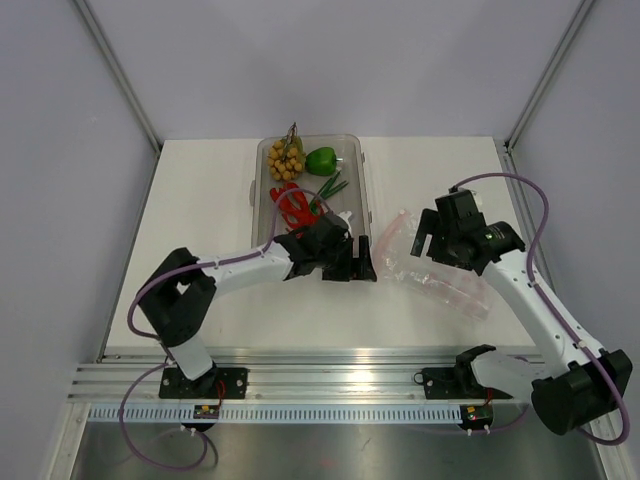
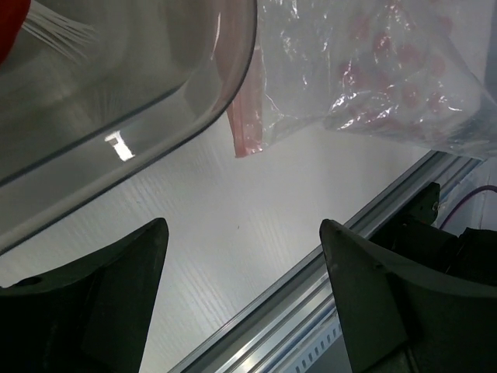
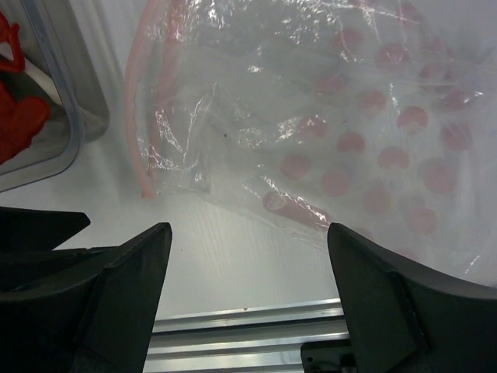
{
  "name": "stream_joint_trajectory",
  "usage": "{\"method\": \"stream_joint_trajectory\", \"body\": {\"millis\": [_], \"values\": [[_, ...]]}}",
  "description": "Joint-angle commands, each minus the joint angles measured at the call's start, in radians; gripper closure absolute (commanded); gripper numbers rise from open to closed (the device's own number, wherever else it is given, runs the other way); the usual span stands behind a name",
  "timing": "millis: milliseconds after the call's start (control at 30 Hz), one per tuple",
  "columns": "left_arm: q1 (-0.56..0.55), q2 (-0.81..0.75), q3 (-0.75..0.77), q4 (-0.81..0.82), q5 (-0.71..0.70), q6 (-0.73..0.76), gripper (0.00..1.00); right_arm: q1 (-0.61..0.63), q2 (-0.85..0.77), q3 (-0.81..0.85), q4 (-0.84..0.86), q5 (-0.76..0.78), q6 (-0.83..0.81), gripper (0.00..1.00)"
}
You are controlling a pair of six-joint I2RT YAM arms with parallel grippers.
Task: Place the food in the zip-top bag and seal the zipper
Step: Pick up the zipper food storage bag at the center of the board.
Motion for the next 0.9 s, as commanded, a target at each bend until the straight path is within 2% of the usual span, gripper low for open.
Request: {"method": "stream_joint_trajectory", "body": {"millis": [0,100,200,400,533,633,867], "values": [[-0.005,-0.164,-0.038,0.105,-0.004,0.007,0.18,-0.005,0.075,0.001,0.032,-0.122,-0.071,0.1],[-0.005,-0.334,-0.065,-0.017,-0.056,0.055,0.16,-0.002,0.149,0.025,0.076,-0.144,-0.092,0.11],[0.013,-0.52,-0.085,-0.18,-0.169,0.073,0.14,0.021,0.254,0.082,0.1,-0.125,-0.089,0.11],[0.12,-0.755,-0.091,-0.358,-0.234,0.087,0.13,0.073,0.544,0.304,0.067,0.048,0.001,0.09],[0.137,-0.81,-0.059,-0.449,-0.285,0.109,0.12,0.069,0.722,0.441,0.057,0.08,0.053,0.08],[0.142,-0.839,-0.058,-0.481,-0.308,0.115,0.11,0.058,0.796,0.499,0.035,0.1,0.086,0.08],[0.144,-0.869,-0.058,-0.513,-0.314,0.133,0.11,0.041,0.913,0.515,0.046,0.091,0.1,0.09]]}}
